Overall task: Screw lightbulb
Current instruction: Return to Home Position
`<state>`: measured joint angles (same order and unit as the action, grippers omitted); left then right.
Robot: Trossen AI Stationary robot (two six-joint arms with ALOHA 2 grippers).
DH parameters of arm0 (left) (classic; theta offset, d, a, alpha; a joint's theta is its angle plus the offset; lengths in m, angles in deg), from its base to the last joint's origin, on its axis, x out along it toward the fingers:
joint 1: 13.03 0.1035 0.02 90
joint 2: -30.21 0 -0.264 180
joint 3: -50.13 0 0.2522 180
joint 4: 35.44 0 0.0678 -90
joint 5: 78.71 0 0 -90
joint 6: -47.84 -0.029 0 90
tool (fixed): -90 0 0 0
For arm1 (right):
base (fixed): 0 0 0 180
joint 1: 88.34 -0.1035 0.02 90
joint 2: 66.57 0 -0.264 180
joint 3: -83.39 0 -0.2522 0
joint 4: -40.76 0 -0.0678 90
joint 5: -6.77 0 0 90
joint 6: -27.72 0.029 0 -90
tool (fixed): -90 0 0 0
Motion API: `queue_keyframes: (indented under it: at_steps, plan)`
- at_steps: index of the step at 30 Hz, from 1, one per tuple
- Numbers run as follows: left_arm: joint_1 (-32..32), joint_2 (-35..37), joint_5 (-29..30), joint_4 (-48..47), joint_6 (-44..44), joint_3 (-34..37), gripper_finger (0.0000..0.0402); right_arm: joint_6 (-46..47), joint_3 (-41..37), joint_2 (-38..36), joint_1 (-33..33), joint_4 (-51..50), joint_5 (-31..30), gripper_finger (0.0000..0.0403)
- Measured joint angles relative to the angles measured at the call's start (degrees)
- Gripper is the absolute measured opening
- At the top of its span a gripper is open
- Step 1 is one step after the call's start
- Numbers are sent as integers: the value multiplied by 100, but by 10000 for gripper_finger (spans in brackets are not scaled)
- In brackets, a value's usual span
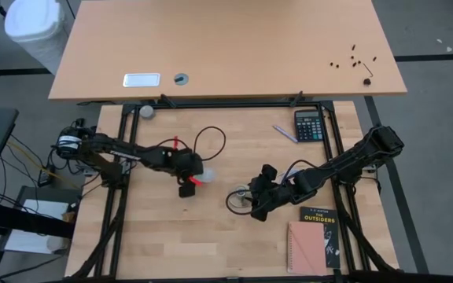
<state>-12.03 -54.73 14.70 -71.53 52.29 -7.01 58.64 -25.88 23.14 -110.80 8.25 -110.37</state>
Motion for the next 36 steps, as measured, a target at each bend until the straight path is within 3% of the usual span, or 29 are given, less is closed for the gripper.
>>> queue_keyframes:
  at_steps: [10, 13, 17, 24, 30, 36]
  plan:
    - [2, 85, 496, -336, -304, -494, 257, -54, 0, 1, -2, 5, -44, 248]
    - [-16, 259, 500, -368, -386, -688, 257, -245, 0, 2, -52, 147, -298, 248]
    - [-204, 669, 502, -359, -405, -904, 257, -566, 2, -100, -307, 516, -829, 248]
    - [-865, 1586, 808, -280, -429, -1035, 257, -1133, 0, -686, -532, 544, -1080, 247]
    - [-1555, 2221, 1471, -134, -639, -453, 256, -1903, -380, -1428, -561, 674, -723, 245]
    - [-1898, 2762, 1498, 738, -410, 645, 256, -2099, -1653, -2346, -533, 1493, -337, 222]
